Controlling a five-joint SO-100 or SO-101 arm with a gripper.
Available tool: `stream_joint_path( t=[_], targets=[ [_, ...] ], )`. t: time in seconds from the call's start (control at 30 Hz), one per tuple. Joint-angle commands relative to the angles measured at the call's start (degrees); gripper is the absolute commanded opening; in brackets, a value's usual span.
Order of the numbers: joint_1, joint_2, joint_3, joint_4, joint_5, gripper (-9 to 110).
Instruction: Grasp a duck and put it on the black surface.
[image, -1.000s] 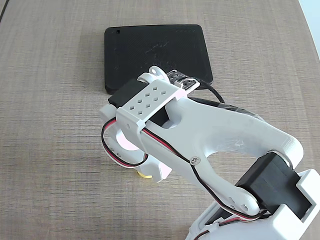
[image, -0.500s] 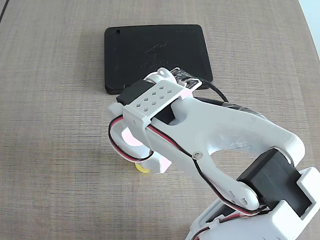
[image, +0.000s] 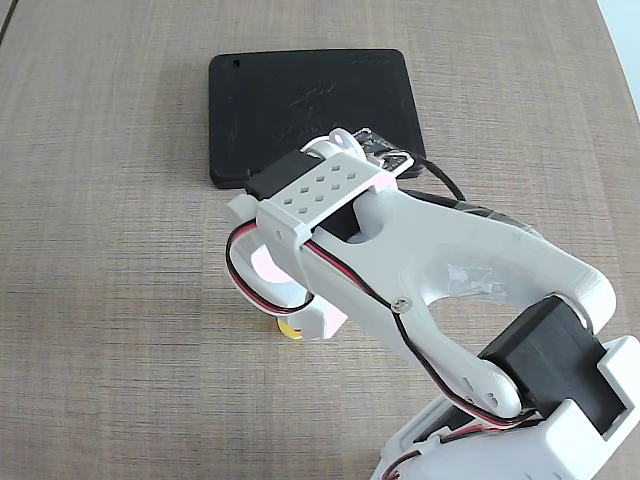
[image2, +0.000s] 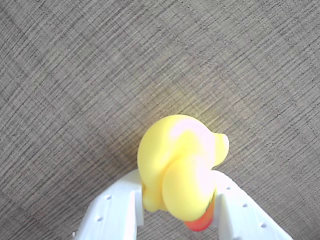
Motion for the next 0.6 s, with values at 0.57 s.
stream_joint_path(
  t=[0.57],
  targets=[
    [13.2,18.9,-22.1,16.6,0.4,7]
  ],
)
